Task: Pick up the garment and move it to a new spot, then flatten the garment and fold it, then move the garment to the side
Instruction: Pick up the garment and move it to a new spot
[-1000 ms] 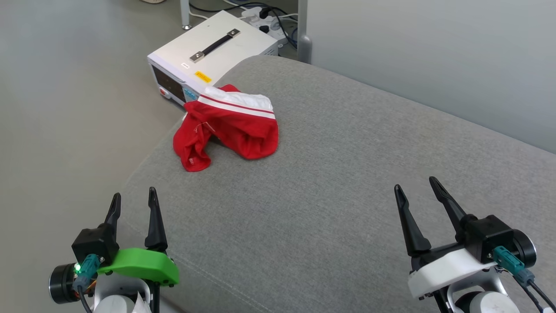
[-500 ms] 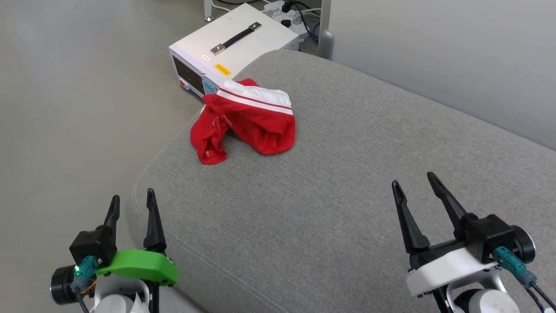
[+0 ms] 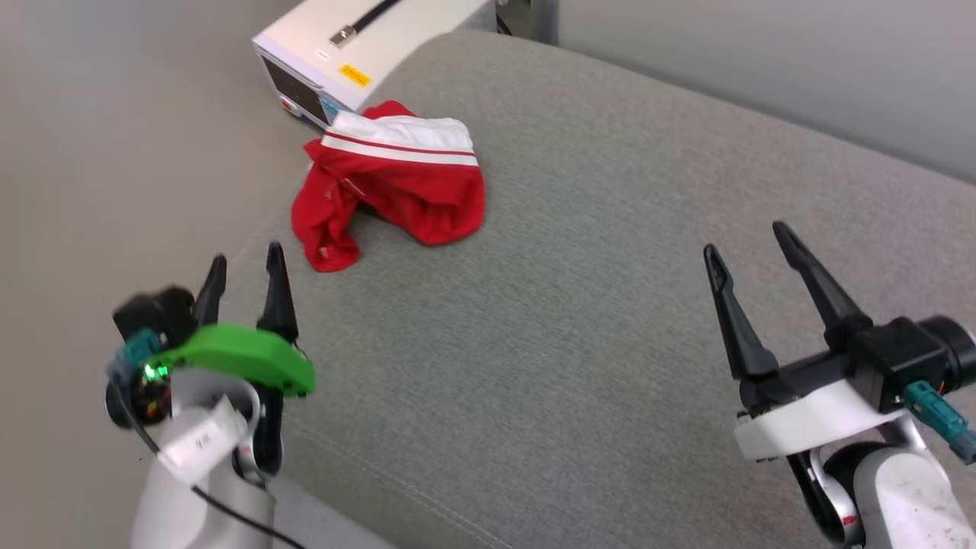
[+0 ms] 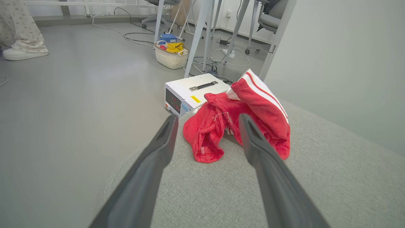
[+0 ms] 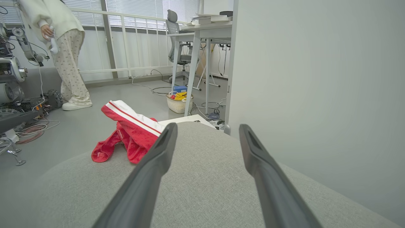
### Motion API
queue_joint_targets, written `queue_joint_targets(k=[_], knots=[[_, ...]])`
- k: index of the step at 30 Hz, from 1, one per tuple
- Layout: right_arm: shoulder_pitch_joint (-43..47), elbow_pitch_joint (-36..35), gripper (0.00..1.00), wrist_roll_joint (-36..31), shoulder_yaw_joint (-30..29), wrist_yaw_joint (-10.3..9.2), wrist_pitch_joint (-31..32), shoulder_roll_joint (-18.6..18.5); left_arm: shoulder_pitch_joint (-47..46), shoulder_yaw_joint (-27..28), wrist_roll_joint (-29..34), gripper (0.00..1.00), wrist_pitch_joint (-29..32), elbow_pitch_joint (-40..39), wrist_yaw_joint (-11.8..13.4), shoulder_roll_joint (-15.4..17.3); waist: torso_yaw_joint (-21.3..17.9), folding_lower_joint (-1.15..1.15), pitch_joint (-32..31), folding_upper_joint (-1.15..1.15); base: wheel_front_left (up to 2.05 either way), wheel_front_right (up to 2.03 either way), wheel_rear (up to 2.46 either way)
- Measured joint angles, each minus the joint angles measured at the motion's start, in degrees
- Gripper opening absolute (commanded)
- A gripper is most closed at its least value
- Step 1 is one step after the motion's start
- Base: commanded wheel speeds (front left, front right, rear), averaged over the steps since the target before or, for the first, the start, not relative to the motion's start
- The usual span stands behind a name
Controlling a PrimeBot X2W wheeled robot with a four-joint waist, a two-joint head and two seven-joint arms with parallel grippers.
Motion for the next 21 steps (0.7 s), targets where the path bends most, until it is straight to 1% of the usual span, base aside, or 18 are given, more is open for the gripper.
queue_joint_targets(k=[5,12,18,21], knots=[[-3.3,-1.2,1.00,0.5,0.3,0.00,0.1,-1.1,-8.9,0.5,-1.7,1.00,5.6,2.3,-0.2,2.2,-3.0,0.00,4.1,0.00,0.00,0.00,0.00],[-6.2,-1.3,1.00,0.9,0.4,0.00,-1.5,-1.9,-20.5,0.7,-3.1,1.00,14.4,9.1,-0.2,6.8,-8.1,0.01,10.2,0.00,0.00,0.00,0.00],[-8.8,0.0,1.00,2.2,1.4,0.00,-3.3,-1.8,-28.6,1.9,-3.6,1.00,23.4,17.1,-0.2,13.5,-13.0,0.01,14.9,0.00,0.00,0.00,0.00],[-9.5,0.6,1.00,2.9,1.6,0.00,-4.2,-1.6,-31.0,1.7,-3.9,1.00,28.3,20.7,-0.6,16.1,-15.2,0.01,16.9,0.00,0.00,0.00,0.00]])
